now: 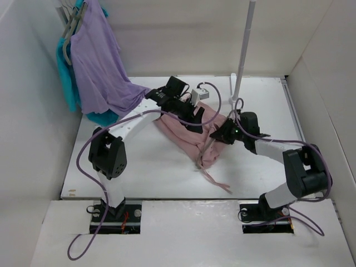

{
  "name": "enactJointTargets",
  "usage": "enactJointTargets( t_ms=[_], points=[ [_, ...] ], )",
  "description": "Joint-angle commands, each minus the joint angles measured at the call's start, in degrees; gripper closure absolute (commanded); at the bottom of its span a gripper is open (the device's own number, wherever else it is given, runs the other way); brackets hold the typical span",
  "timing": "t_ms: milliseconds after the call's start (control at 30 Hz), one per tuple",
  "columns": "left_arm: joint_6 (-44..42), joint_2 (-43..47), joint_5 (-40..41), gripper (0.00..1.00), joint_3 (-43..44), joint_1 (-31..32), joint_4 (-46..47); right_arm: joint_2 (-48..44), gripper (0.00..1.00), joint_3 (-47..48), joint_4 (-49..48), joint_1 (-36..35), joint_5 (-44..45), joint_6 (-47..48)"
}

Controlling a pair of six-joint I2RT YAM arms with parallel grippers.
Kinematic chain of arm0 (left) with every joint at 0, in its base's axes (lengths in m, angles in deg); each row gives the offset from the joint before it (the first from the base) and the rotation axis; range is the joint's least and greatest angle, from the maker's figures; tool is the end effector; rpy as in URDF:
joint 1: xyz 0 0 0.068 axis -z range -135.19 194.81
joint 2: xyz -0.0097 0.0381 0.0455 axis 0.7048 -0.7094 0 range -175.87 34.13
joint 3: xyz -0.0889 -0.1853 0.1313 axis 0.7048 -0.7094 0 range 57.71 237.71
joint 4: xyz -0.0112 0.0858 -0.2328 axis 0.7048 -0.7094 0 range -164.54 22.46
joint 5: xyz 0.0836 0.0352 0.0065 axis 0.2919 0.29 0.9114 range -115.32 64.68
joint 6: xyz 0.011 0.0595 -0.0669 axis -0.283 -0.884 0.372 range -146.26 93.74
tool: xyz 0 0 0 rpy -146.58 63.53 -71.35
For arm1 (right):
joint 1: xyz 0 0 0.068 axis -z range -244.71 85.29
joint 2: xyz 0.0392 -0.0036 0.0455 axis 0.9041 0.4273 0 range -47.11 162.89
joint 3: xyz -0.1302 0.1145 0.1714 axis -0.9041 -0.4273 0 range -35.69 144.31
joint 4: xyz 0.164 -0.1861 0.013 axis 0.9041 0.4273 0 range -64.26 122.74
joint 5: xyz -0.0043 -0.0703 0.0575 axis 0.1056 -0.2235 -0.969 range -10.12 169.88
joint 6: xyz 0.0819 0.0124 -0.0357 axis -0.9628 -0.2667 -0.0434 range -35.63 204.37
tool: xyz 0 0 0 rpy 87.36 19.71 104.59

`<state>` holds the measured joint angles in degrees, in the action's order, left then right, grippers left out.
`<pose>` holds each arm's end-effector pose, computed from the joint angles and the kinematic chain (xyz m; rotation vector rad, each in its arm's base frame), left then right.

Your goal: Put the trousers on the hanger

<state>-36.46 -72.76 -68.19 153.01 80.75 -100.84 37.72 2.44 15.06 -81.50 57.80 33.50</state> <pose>0.3083 -0.2913 0.2558 1.2533 1.9806 -1.0993 0.2989 0.1218 0.1319 0.4655 2.3164 1.0475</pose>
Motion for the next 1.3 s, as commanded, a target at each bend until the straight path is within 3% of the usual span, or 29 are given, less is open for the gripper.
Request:
enactJointTargets(
  t_ms=[0, 100, 200, 267, 533, 767, 867, 900, 933, 1033, 1167, 1267],
  points=[
    [-6.33, 5.72, -4.15, 0.4, -0.82, -1.4, -4.85, 3.04, 1.0, 1.94, -6.2, 1.59, -19.53, 12.36],
    [-2.48, 6.34, -2.48, 0.47, -7.4, -1.4, 1.1, 4.2, 1.0, 3.7, -7.6, 1.59, -24.48, 16.15],
    [3.49, 4.86, -3.27, 0.47, -12.16, -1.4, 8.13, 2.97, 1.0, 3.71, -9.62, 1.59, -28.97, 17.91],
    [6.49, 1.62, -3.27, 0.4, -12.77, -0.79, 12.01, 2.27, 1.0, 3.71, -10.94, 1.59, -30.73, 17.91],
    [15.2, -2.88, -7.92, 0.31, -13.31, -0.26, 21.69, 1.12, 1.0, 2.65, -10.94, 1.59, -31.61, 17.91],
    [20.65, -5.26, -12.06, 0.29, -12.69, -0.26, 28.63, 0.59, 1.0, 1.51, -10.94, 1.59, -31.09, 17.91],
    [21.36, -5.87, -8.02, 0.4, -13.31, -0.26, 28.64, 0.59, 1.0, 1.51, -10.94, 1.59, -31.09, 17.91],
    [21.36, -6.39, -8.02, 0.58, -13.31, -0.26, 28.64, 0.59, 1.0, 1.51, -10.94, 1.59, -31.09, 17.91],
    [20.75, -7.01, -8.02, 0.67, -13.31, -0.96, 28.64, 0.59, 1.0, 1.51, -10.94, 1.59, -31.09, 17.91],
    [20.74, -7.01, -12.82, 0.71, -14.44, -2.71, 29.16, 0.59, 1.0, 2.03, -10.42, 1.59, -31.61, 17.91],
    [20.22, -3.69, -16.98, 0.44, -17.43, -4.73, 32.06, 0.59, 1.0, 2.65, -6.82, 2.12, -31.61, 21.16],
    [20.22, -1.83, -16.99, 0.4, -18.75, -5.97, 34.17, 0.59, 1.0, 3.18, -6.2, 2.12, -32.14, 21.69]
  ],
)
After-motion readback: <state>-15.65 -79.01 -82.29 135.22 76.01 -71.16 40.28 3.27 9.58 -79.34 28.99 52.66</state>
